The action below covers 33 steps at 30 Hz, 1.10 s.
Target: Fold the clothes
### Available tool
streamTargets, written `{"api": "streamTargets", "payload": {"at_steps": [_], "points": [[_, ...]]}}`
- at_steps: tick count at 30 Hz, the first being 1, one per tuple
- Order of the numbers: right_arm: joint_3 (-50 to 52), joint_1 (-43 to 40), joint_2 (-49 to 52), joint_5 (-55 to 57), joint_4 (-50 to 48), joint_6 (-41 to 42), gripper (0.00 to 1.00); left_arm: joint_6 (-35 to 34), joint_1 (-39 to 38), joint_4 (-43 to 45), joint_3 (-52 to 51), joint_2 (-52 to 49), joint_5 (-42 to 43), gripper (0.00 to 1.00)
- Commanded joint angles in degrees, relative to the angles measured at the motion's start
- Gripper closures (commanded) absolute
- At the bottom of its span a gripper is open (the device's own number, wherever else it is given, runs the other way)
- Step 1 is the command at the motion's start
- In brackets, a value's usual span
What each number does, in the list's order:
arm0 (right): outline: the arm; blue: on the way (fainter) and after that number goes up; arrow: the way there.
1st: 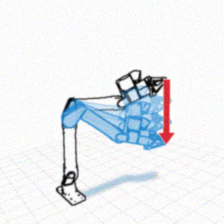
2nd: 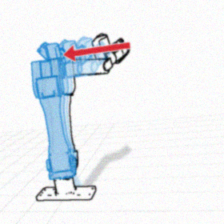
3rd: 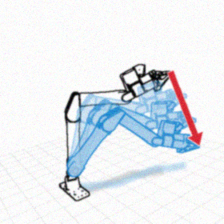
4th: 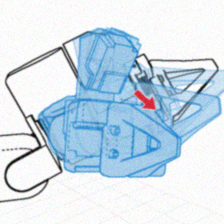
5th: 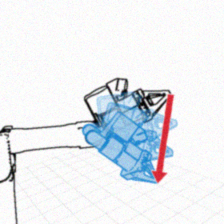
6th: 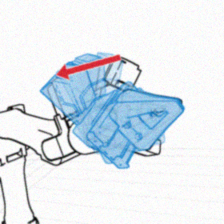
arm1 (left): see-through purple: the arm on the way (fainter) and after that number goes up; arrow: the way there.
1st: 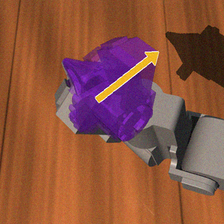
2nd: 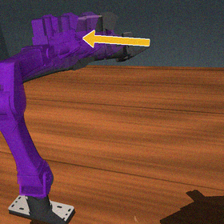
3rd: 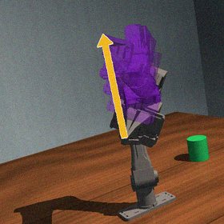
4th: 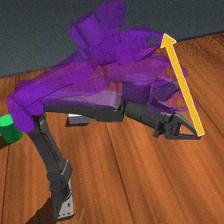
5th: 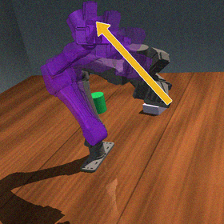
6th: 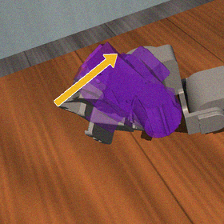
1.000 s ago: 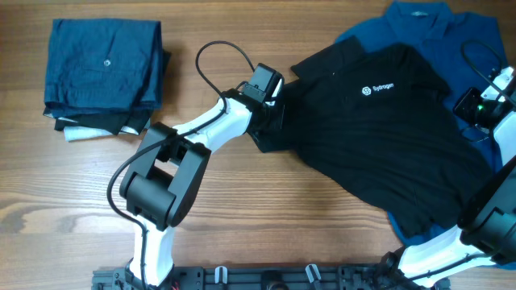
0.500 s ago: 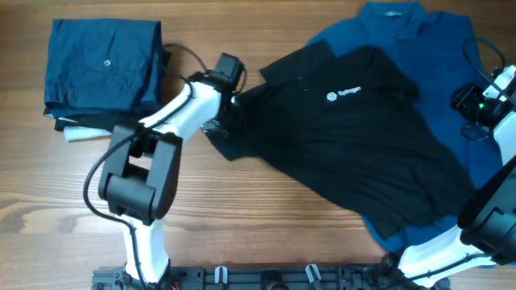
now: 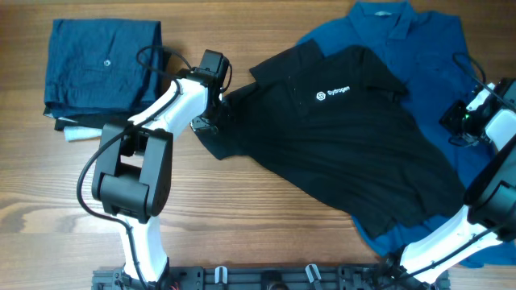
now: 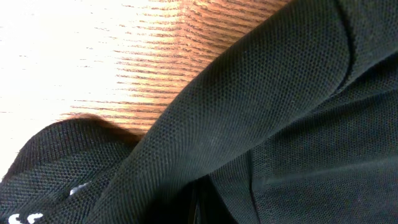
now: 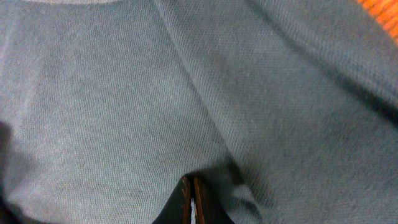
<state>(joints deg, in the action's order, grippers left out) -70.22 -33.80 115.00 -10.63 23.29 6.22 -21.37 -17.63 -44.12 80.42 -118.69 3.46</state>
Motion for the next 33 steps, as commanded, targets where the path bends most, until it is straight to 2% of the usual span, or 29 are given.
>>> {"api": "streamTargets", "payload": {"at_steps": [1,10,15,18,25,29,30,33], "points": [[0.55,-0.96,5.7,15.13,-1.29,1.49,0.96,-0.52,0.72,-0.81,-2.62,-3.3,-5.05,0.96],[0.42,-9.38,10.58,12.39,-14.32,1.18,0.96,-0.5,4.33,-1.79,-2.62,-3.3,-5.05,0.96],[-2.6,-10.03,10.8,15.89,-16.2,-0.98,0.96,0.0,6.19,-1.86,-2.62,-3.3,-5.18,0.96],[-7.67,-10.4,10.8,18.21,-13.35,-3.98,0.96,-0.02,7.32,-2.67,-2.62,-3.3,-7.85,0.96],[-14.34,-10.73,10.8,16.31,-10.14,-6.36,0.96,0.15,8.13,-4.31,-2.62,-3.3,-8.04,0.96],[-24.26,-10.23,10.36,4.15,-1.09,-9.07,0.96,0.42,7.69,-5.51,-2.45,-0.83,-7.85,0.96],[-28.79,-9.29,10.1,-0.79,3.61,-9.07,0.96,0.33,7.04,-4.63,-1.44,2.78,-6.54,0.96],[-34.6,-5.68,9.64,-4.13,10.93,-9.99,0.96,0.28,4.98,-0.55,-0.04,10.82,-0.2,0.96]]}}
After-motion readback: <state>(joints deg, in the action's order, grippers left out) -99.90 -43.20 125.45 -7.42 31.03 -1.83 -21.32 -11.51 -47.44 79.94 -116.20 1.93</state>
